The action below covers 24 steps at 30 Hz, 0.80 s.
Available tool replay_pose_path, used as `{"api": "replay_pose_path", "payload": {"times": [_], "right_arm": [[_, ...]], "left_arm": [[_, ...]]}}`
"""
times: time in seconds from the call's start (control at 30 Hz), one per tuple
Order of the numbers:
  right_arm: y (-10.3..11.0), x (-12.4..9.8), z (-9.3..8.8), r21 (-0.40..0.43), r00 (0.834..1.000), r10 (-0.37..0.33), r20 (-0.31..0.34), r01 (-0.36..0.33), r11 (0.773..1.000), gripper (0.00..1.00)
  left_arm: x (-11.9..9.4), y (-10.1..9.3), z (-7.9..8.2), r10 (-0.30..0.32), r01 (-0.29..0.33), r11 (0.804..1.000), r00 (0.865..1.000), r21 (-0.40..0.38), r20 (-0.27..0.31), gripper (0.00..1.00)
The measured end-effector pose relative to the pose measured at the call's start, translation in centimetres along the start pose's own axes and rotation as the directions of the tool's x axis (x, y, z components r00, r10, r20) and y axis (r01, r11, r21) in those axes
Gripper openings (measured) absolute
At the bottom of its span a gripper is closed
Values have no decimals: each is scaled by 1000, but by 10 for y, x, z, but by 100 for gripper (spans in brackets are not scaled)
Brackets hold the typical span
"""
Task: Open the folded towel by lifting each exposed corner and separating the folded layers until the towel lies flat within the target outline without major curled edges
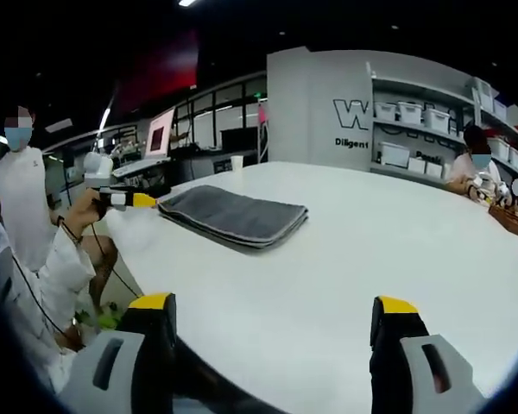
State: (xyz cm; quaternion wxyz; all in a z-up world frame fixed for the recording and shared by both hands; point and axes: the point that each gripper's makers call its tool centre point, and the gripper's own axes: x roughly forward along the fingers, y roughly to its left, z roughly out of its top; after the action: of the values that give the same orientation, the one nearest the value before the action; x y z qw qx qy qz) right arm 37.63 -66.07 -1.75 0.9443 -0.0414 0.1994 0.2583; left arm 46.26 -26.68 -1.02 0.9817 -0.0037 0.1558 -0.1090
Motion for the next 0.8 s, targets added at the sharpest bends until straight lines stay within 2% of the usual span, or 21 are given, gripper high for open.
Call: {"api": "replay_pose_path", "payload": {"times": [0.13, 0.27, 0.43, 0.53, 0.6, 0.7, 0.8], "right_arm": [[-1, 4, 2, 12, 1000, 5, 4, -5, 1000, 93], [-3, 9, 4, -2, 1000, 9, -7, -9, 1000, 93], [-7, 21, 18, 0, 1000, 19, 11, -19, 1000, 90], [-10, 40, 29, 25, 999, 41, 17, -41, 999, 87], [-11, 54, 34, 11, 999, 52, 14, -52, 999, 85], [-19, 75, 45, 24, 997, 68, 31, -69, 997, 76], [-24, 98, 50, 34, 996, 82, 27, -83, 996, 67]], "left_arm": [[-13, -15, 3, -40, 40, 999, 999, 4, 12, 99], [-24, -25, -3, -66, 66, 997, 998, 35, -20, 99], [-37, -30, -1, -80, 80, 997, 997, 10, 13, 99], [-41, -34, -9, -73, 73, 997, 997, 9, 9, 99], [-43, -38, -14, -87, 87, 996, 996, 3, -2, 99], [-45, -39, -17, -94, 94, 996, 996, -4, -6, 99], [-50, -39, -22, -75, 76, 997, 997, 32, -32, 99]]}}
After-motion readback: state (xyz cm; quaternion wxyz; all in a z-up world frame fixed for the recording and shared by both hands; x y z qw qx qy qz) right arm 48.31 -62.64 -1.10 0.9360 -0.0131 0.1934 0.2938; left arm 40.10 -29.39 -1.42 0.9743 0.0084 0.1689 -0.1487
